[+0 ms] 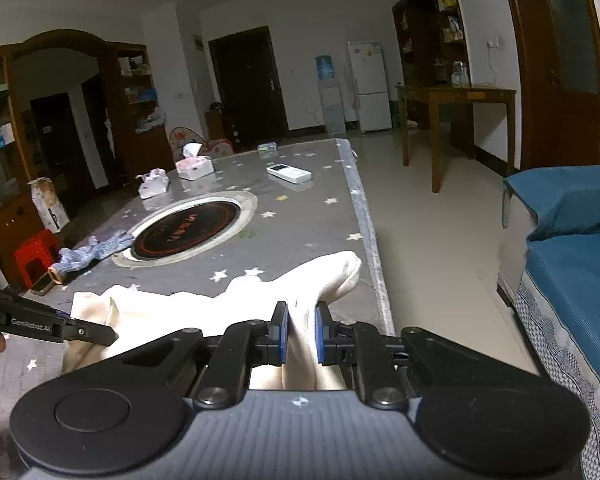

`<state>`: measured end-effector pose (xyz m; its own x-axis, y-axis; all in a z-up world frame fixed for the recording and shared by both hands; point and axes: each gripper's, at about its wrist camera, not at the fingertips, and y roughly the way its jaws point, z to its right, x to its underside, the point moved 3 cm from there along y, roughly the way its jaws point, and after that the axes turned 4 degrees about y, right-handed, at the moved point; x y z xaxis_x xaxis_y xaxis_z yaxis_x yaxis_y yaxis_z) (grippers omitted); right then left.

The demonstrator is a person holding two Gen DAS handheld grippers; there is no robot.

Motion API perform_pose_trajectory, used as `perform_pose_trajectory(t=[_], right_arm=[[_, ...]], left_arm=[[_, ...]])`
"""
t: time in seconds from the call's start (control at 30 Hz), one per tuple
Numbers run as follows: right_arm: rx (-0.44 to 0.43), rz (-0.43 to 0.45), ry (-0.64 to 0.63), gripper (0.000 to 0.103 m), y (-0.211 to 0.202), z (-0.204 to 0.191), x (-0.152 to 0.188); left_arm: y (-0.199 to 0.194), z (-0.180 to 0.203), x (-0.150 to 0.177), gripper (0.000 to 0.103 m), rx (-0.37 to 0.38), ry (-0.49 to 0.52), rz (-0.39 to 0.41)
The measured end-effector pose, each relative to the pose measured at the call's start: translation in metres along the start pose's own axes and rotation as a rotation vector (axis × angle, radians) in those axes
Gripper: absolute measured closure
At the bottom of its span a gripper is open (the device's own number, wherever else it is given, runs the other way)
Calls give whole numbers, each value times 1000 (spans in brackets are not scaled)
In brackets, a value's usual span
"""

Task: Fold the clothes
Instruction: 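Lift the gripped sweatshirt edge up with both grippers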

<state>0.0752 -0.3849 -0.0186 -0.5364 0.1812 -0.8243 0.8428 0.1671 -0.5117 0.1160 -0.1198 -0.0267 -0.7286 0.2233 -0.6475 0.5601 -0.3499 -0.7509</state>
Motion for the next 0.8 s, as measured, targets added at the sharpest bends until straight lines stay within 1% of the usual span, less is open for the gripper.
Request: perform_pose_trajectory(t=[0.47, 0.63, 0.8], right_arm=[[47, -37, 14, 91, 20, 17, 9], [46, -30, 14, 91, 18, 20, 8], [49, -19, 8, 91, 16, 19, 4]], left_arm=[[18, 7, -1, 86, -4, 24, -33], [17, 11, -4, 87, -5, 34, -28], [9, 18, -7, 87, -16, 63, 1]])
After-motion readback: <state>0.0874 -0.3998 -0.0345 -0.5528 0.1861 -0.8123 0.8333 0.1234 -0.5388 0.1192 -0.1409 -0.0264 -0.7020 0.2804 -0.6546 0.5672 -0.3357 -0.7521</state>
